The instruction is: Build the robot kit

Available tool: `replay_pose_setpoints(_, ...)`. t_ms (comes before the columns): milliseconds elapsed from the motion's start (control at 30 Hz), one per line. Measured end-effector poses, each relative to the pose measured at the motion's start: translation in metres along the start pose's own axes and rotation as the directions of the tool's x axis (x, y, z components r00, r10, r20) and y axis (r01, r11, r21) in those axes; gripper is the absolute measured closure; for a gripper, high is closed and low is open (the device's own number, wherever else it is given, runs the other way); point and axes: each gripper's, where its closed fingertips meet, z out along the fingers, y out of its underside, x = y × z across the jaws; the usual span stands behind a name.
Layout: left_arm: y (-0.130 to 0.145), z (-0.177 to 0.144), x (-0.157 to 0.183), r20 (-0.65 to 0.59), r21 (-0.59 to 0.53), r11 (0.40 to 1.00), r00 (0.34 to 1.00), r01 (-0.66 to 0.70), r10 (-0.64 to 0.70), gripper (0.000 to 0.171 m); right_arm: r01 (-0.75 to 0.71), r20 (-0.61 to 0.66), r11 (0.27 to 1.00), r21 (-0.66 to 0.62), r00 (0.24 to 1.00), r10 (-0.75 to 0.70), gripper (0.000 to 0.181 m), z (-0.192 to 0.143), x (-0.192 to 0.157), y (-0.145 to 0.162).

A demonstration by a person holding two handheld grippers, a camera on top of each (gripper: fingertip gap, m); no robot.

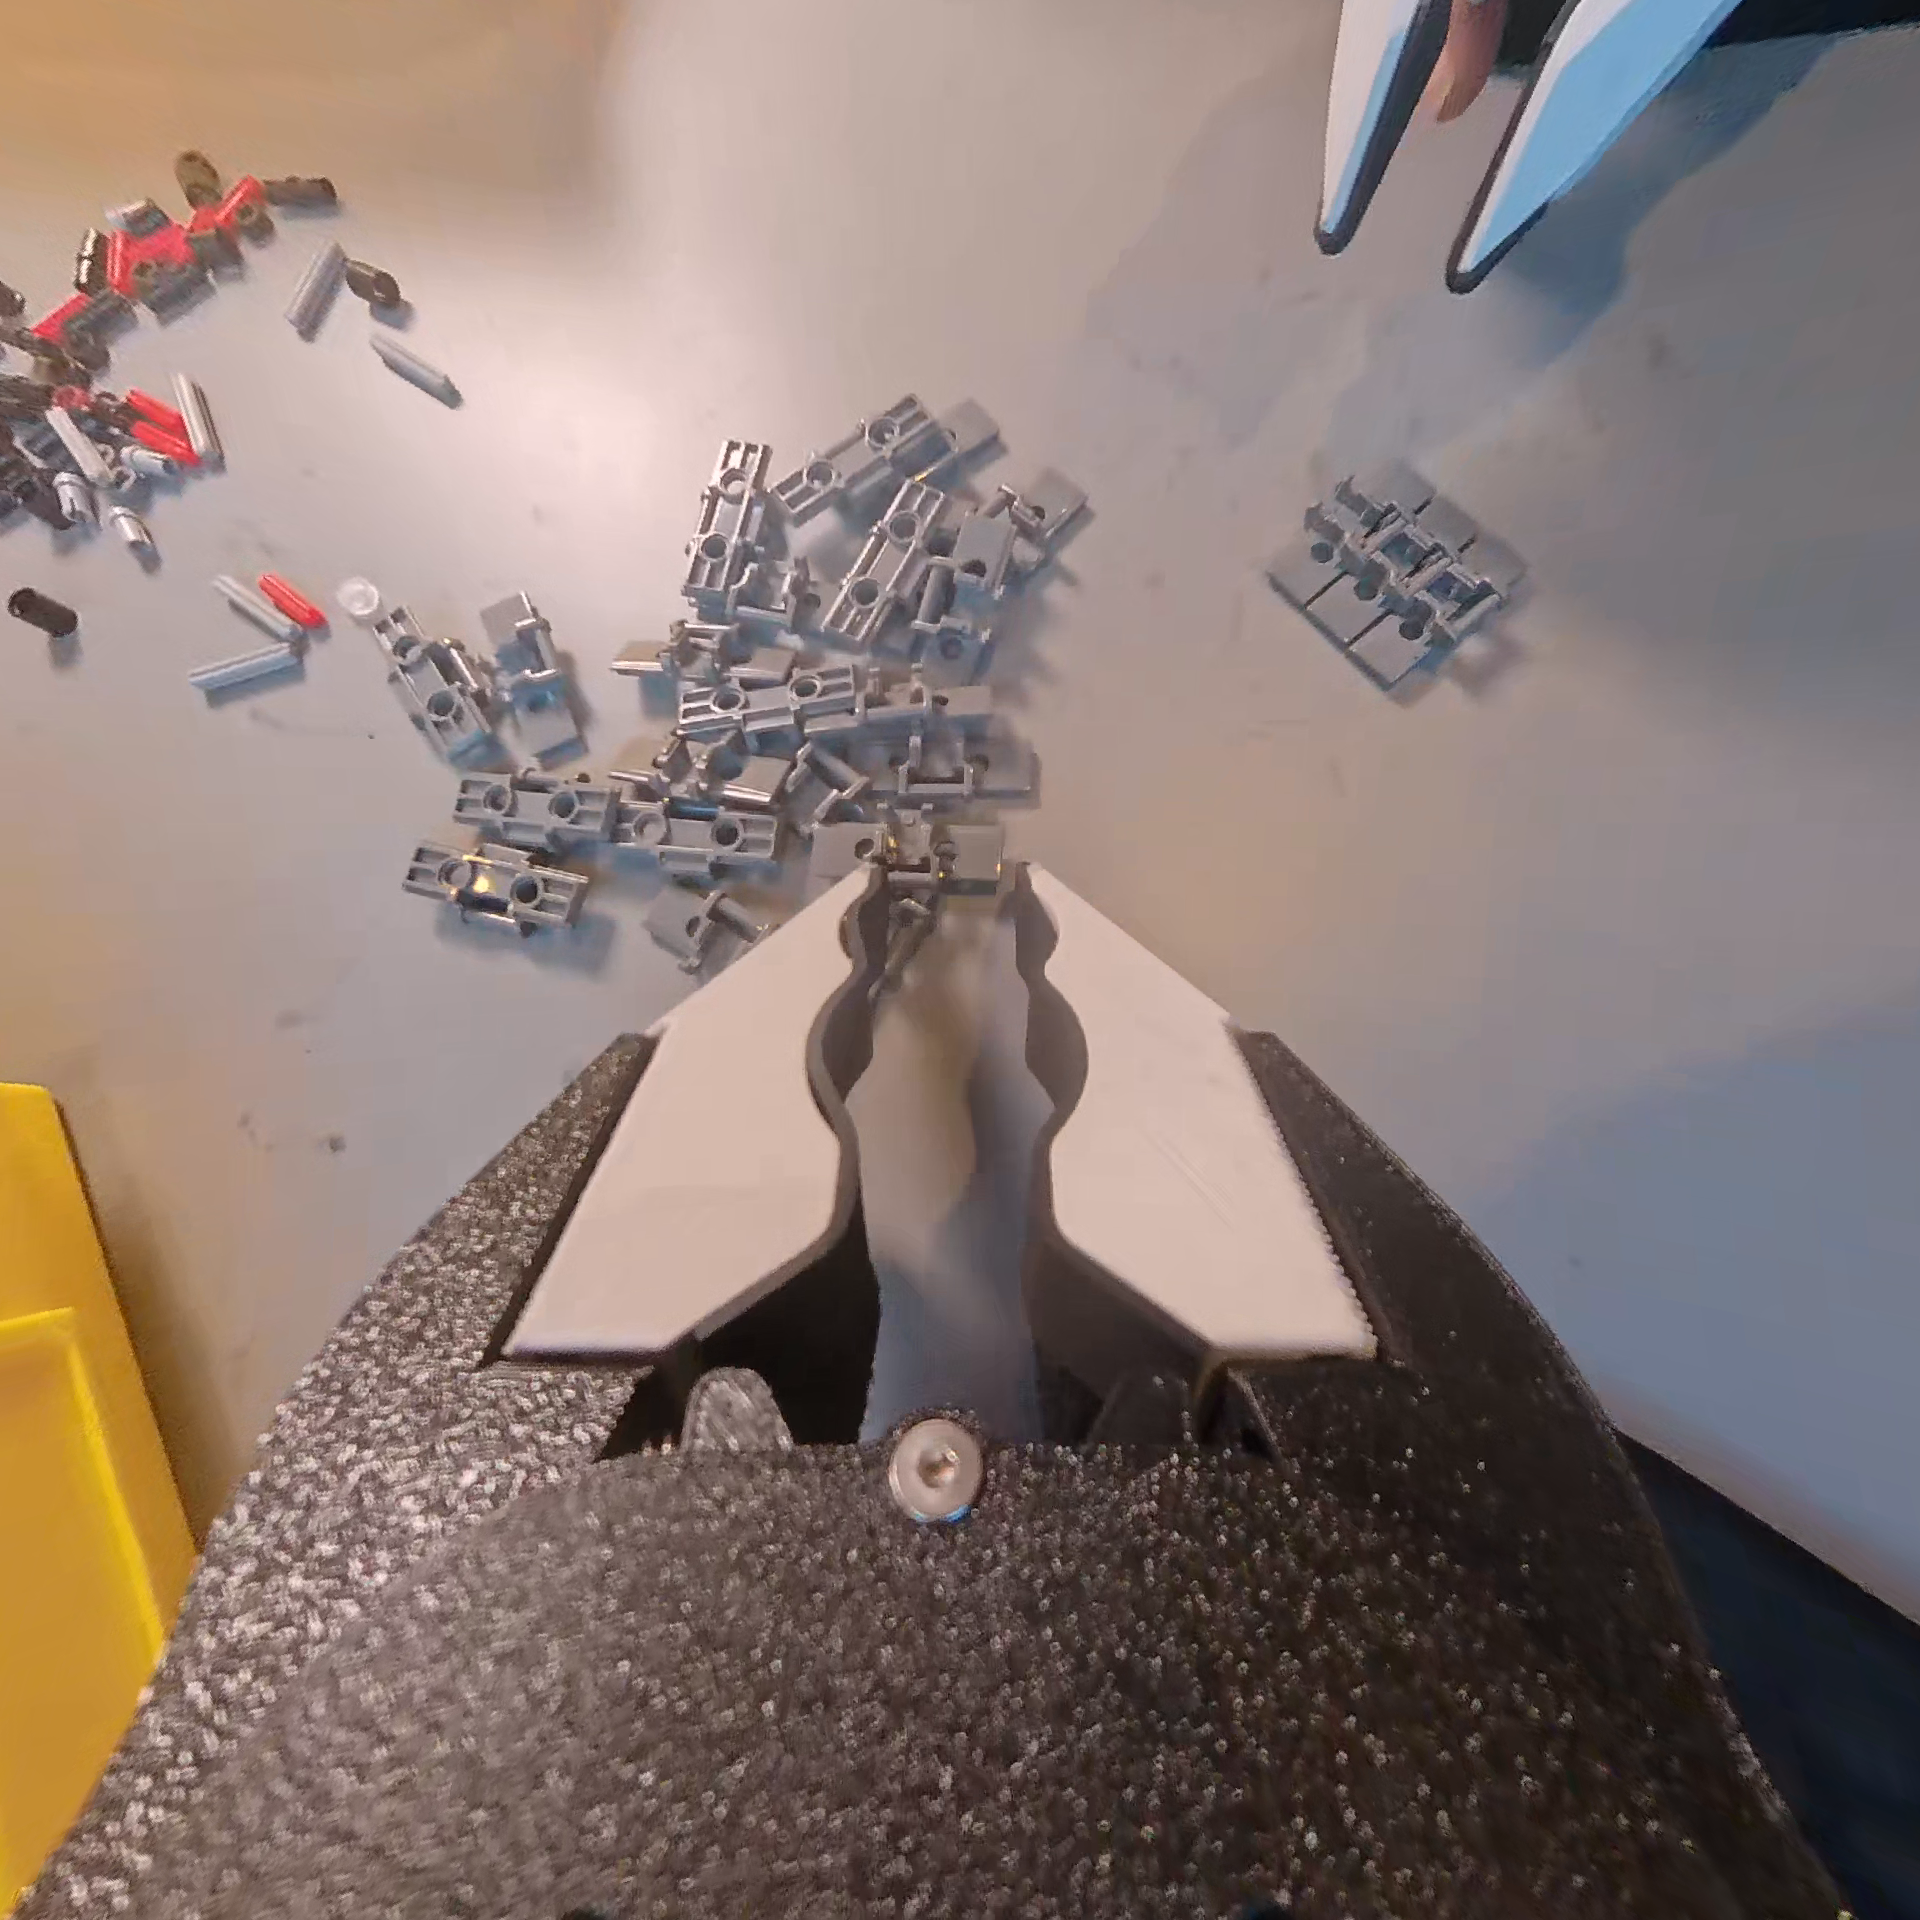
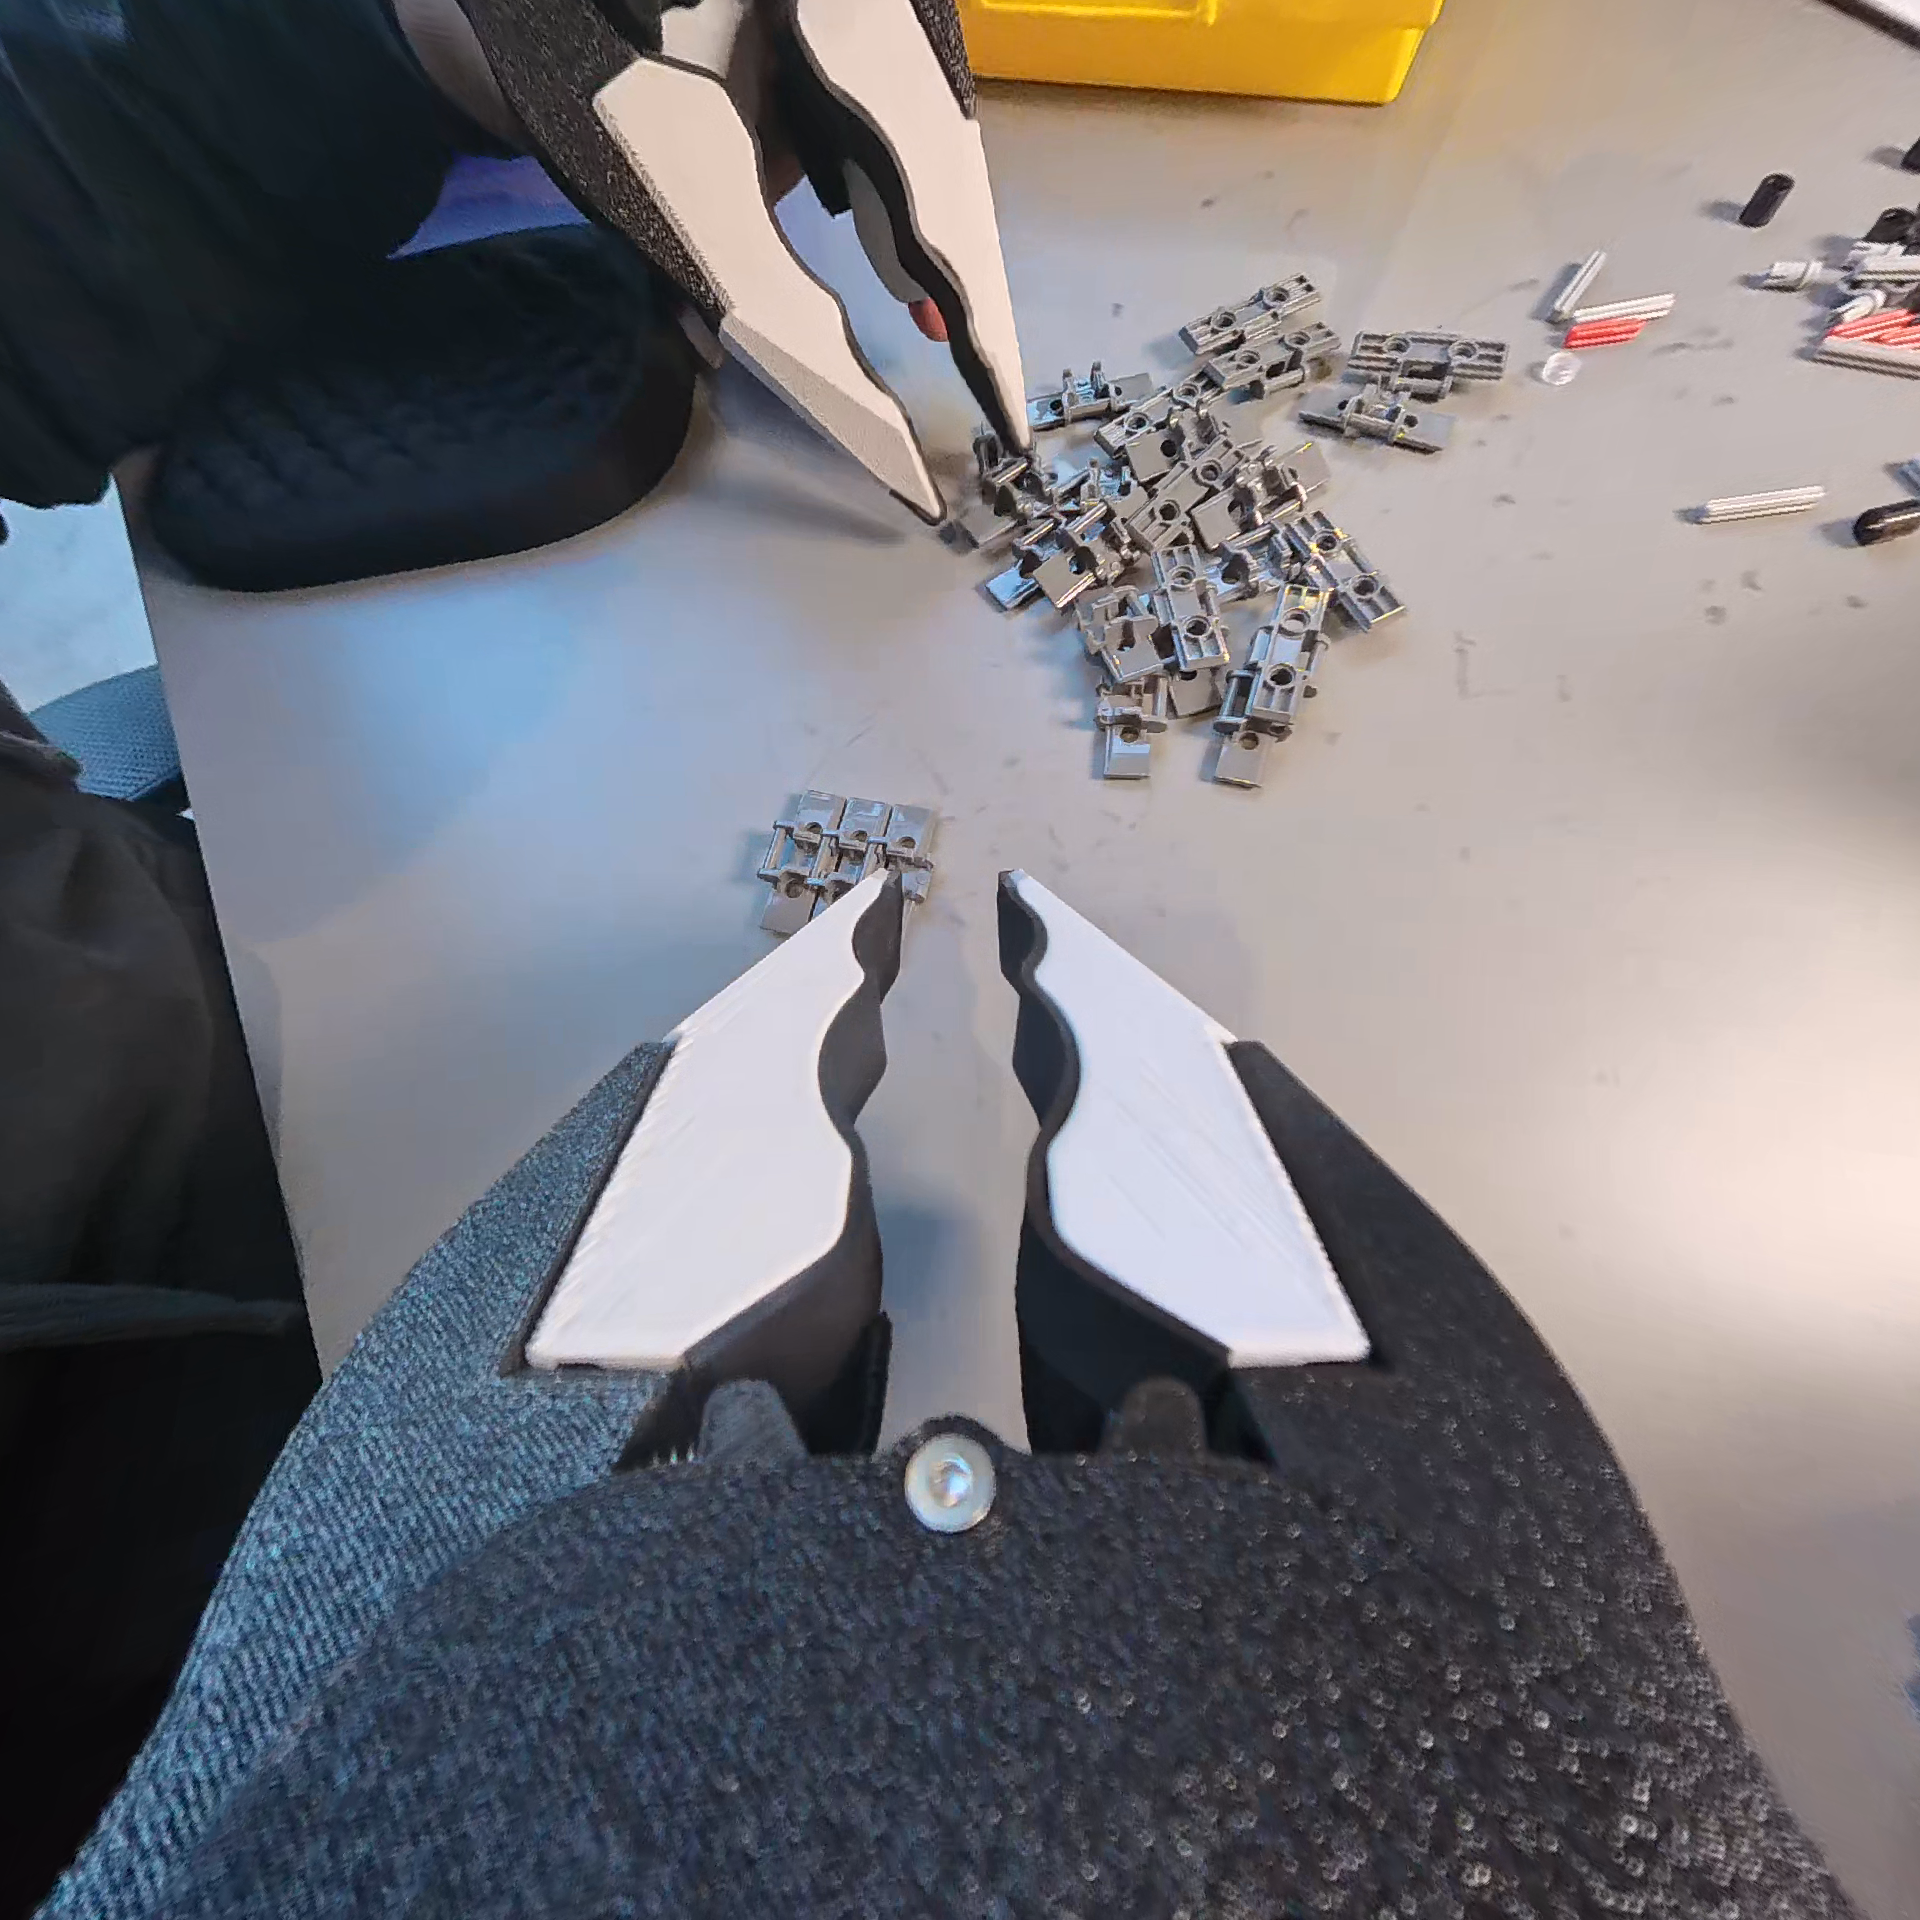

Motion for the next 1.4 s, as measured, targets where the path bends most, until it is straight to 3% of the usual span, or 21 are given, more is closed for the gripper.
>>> replay_pose_setpoints(300, 0.001, 0.004, -0.009, 0.057, 0.003, 0.999, 0.998, -0.035, 0.035, 0.150, 0.013, 0.013, 1.000, -0.001, 1.000, -0.013, 0.163, 0.002, -0.002, 0.001)
replay_pose_setpoints(467, -0.003, 0.006, -0.009, 0.059, 0.011, 1.000, 0.998, -0.027, 0.026, 0.139, 0.038, 0.002, 0.999, -0.006, 0.999, -0.038, 0.163, 0.003, -0.004, 0.002)
replay_pose_setpoints(767, -0.004, 0.003, -0.010, 0.086, 0.014, 0.998, 0.995, -0.056, 0.055, 0.145, 0.038, -0.015, 0.998, 0.050, 0.999, -0.038, 0.163, 0.002, -0.002, -0.011)
replay_pose_setpoints(1033, -0.064, -0.020, 0.012, 0.245, 0.221, 0.935, 0.944, -0.277, 0.221, 0.145, -0.246, 0.096, 0.938, 0.246, 0.969, 0.229, 0.153, 0.015, 0.000, -0.065)
replay_pose_setpoints(1167, -0.078, -0.020, 0.023, 0.329, 0.211, 0.899, 0.894, -0.384, 0.305, 0.145, -0.408, 0.219, 0.883, 0.232, 0.906, 0.362, 0.155, 0.024, -0.003, -0.072)
replay_pose_setpoints(1300, -0.082, -0.015, 0.033, 0.357, 0.188, 0.878, 0.864, -0.440, 0.356, 0.145, -0.479, 0.290, 0.845, 0.240, 0.866, 0.408, 0.164, 0.025, -0.006, -0.074)
replay_pose_setpoints(1400, -0.082, -0.012, 0.036, 0.364, 0.177, 0.874, 0.855, -0.452, 0.369, 0.146, -0.468, 0.272, 0.854, 0.226, 0.872, 0.406, 0.170, 0.025, -0.005, -0.070)
